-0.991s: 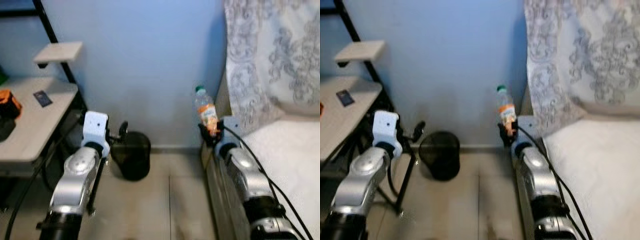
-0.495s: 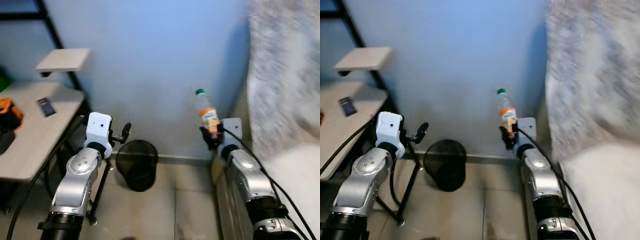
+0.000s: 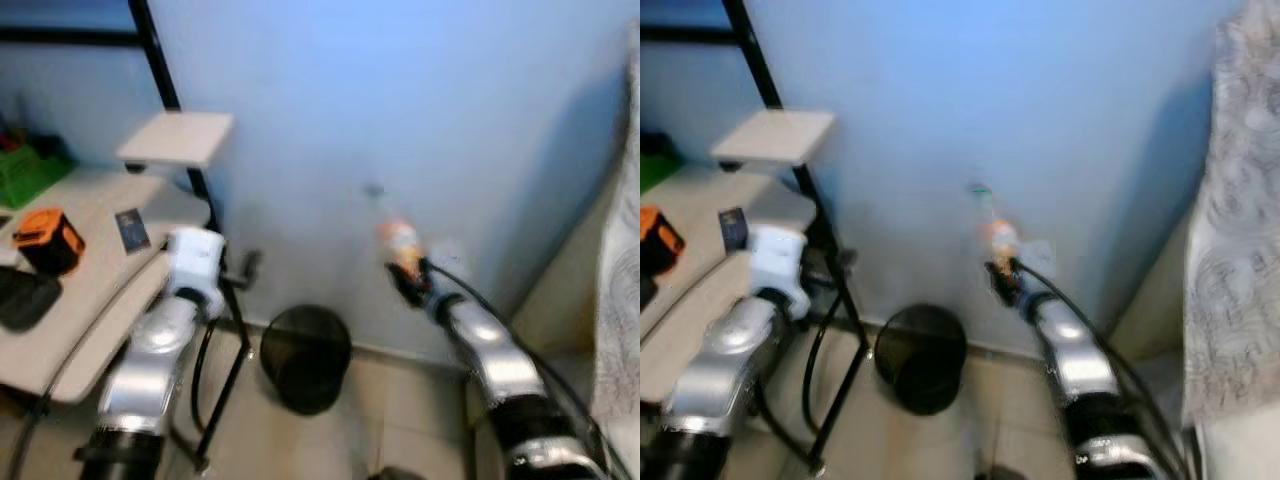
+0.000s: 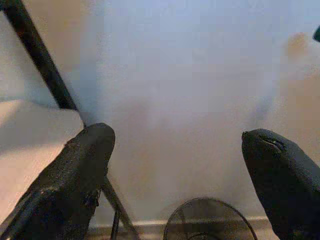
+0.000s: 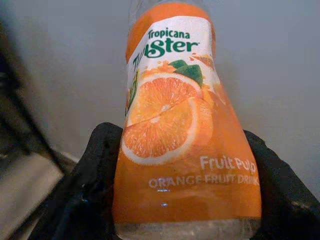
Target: Clean up the room
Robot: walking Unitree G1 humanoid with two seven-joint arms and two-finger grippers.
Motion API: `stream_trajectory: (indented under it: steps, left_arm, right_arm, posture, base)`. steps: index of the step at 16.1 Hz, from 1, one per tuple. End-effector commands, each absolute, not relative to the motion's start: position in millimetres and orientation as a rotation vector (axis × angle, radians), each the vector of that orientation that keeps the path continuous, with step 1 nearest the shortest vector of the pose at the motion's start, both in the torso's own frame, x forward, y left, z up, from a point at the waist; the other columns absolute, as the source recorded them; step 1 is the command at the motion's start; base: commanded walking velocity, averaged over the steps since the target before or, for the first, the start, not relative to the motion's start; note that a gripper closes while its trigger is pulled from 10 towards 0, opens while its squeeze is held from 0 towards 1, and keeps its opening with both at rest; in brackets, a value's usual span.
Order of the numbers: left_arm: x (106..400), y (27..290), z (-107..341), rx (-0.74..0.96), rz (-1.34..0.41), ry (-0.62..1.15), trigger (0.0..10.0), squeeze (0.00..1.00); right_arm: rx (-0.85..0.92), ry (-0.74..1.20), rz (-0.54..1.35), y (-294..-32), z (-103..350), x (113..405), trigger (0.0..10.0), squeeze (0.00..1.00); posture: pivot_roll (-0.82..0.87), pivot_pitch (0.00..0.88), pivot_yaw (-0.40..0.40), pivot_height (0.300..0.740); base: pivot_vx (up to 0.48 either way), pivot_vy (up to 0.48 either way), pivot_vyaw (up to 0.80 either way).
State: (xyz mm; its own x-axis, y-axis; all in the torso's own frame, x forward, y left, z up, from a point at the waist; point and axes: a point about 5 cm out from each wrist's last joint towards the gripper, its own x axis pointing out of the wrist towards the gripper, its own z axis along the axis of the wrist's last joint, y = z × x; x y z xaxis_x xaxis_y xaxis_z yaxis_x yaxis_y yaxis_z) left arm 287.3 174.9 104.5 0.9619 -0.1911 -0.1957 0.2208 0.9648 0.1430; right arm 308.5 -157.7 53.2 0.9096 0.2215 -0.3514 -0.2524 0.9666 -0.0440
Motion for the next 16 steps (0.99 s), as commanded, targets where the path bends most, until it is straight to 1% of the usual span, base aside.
stream_trajectory:
  steps: [1,3,6,9,11,13,15,16]
  left_arm:
    - [288.1,184.5,108.8,0.187,-0.185,0.176,10.0,0.00]
    - [287.7,183.3,109.4,0.196,-0.196,0.175,10.0,0.00]
    - [279.2,178.2,109.8,0.225,-0.243,0.168,10.0,0.00]
    - [271.3,173.8,105.7,0.238,-0.335,0.182,10.0,0.00]
    - [273.9,168.0,102.4,0.312,-0.485,0.200,10.0,0.00]
    - [274.8,166.3,101.3,0.410,-0.588,0.213,10.0,0.00]
    - [271.4,164.2,101.1,0.426,-0.670,0.223,10.0,0.00]
    - [268.7,162.7,99.3,0.460,-0.750,0.238,10.0,0.00]
  right_arm:
    - [-0.112,0.342,0.295,-145.4,55.9,310.2,10.0,0.00]
    - [-0.127,0.342,0.306,-147.1,55.7,309.4,10.0,0.00]
    - [-0.180,0.342,0.384,-157.5,52.9,299.6,10.0,0.00]
    - [-0.231,0.346,0.453,-164.8,45.8,288.8,10.0,0.00]
    - [-0.339,0.414,0.543,-167.1,30.9,283.3,10.0,0.00]
    - [-0.411,0.458,0.597,-163.0,22.3,284.1,10.0,0.00]
    - [-0.432,0.490,0.616,-158.6,17.6,285.0,10.0,0.00]
    - [-0.459,0.528,0.622,-154.2,12.1,286.7,10.0,0.00]
  posture:
    - [0.01,0.000,0.046,0.740]
    - [0.01,0.000,0.045,0.740]
    - [0.02,0.000,0.043,0.740]
    - [0.02,0.000,0.055,0.740]
    - [-0.01,0.000,0.068,0.740]
    - [-0.01,0.000,0.064,0.740]
    - [-0.01,0.000,0.062,0.740]
    - [-0.02,0.000,0.059,0.740]
  base:
    - [0.420,0.000,0.80]
    - [0.420,0.000,0.80]
    - [0.382,0.000,0.00]
    - [0.000,0.000,0.00]
    - [0.000,0.000,0.00]
    - [0.000,0.000,0.00]
    - [0.000,0.000,0.00]
    - [0.000,0.000,0.00]
